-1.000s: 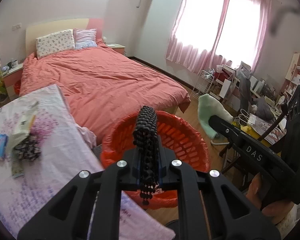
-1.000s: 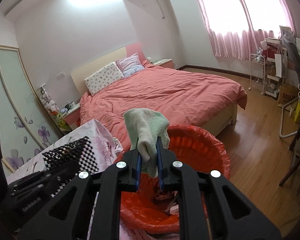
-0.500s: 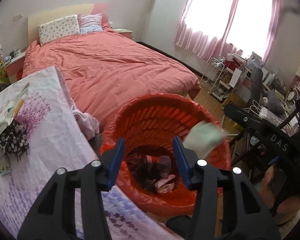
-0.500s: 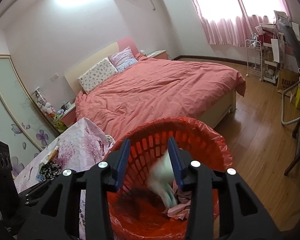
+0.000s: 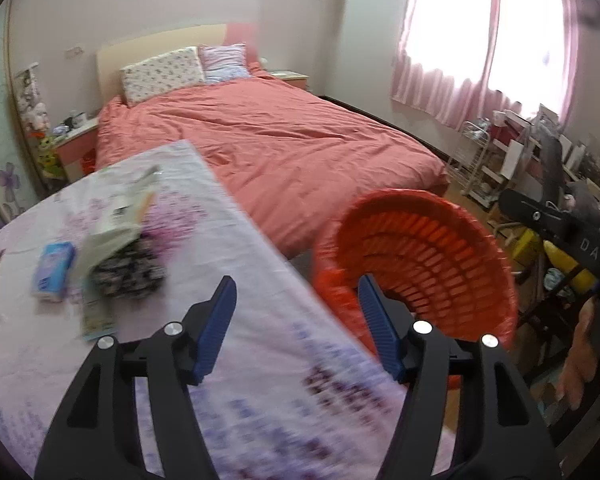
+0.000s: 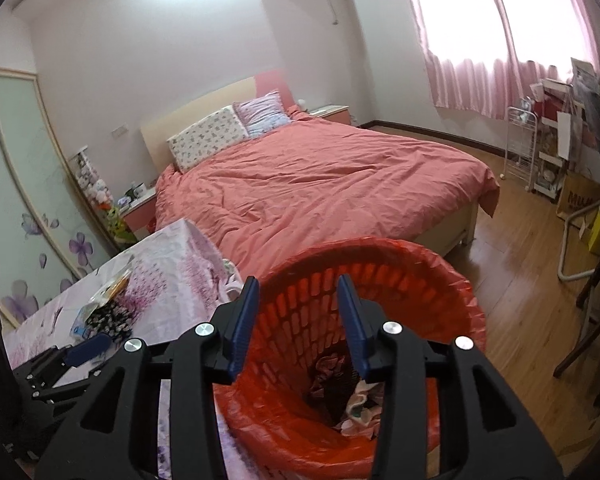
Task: Collect trash
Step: 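Return both tools over the bed and grasp the blue tissue pack with the left tool, then grasp the white snack packet with the right tool while the left tool holds the tissue pack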
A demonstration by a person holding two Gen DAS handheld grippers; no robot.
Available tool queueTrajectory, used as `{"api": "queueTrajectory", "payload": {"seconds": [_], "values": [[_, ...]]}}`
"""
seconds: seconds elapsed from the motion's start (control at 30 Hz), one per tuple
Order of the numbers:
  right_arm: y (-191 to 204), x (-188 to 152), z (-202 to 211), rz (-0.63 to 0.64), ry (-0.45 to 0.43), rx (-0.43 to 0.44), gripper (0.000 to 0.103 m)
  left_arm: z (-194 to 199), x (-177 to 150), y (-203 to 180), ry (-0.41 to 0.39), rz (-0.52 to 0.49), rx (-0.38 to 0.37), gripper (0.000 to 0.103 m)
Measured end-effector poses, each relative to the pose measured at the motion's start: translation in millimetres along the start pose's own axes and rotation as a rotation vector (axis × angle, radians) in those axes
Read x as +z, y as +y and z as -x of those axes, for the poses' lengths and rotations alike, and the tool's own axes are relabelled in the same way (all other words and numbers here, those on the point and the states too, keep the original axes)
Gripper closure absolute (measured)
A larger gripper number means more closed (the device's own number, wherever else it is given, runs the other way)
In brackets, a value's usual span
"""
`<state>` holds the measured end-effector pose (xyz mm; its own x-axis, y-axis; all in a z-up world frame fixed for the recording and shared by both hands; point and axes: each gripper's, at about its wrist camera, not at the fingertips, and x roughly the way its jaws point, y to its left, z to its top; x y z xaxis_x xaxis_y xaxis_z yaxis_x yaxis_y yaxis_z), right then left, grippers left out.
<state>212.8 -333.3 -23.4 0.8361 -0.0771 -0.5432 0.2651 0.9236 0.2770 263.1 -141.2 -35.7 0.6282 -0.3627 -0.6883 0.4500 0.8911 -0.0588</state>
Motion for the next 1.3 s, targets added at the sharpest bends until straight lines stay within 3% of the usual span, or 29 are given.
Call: {"api": "queueTrajectory", "payload": {"seconds": [0.17,0.43,0.7,1.0,1.03,1.1,1.17,1.3], "values": [[31,-10,-2,0.079,0.022,0.018,0.062,20,-12,52,-0.026,0.029,0.099,0.035],[90,-33,-22,0.164,0.086,0.098,0.062,18,-24,172,0.004,0.169,0.350,0.025],[131,-47,-42,0.214,0.140,0.162,0.062,-20,-7,233,0.057,0.269,0.354,0.025],[140,-55,-57,0.225,0.180,0.160,0.062,-62,-1,237,0.142,0.220,0.400,0.025],[140,-54,-57,0.222,0.182,0.160,0.062,-64,-2,238,0.153,0.224,0.403,0.027],[142,-55,-56,0.219,0.183,0.160,0.061,-65,-1,243,0.151,0.253,0.388,0.042],[148,-55,-57,0.218,0.183,0.163,0.062,-66,0,246,0.148,0.265,0.367,0.051],[159,-53,-52,0.225,0.175,0.177,0.062,-58,-6,252,0.143,0.271,0.379,0.052]]}}
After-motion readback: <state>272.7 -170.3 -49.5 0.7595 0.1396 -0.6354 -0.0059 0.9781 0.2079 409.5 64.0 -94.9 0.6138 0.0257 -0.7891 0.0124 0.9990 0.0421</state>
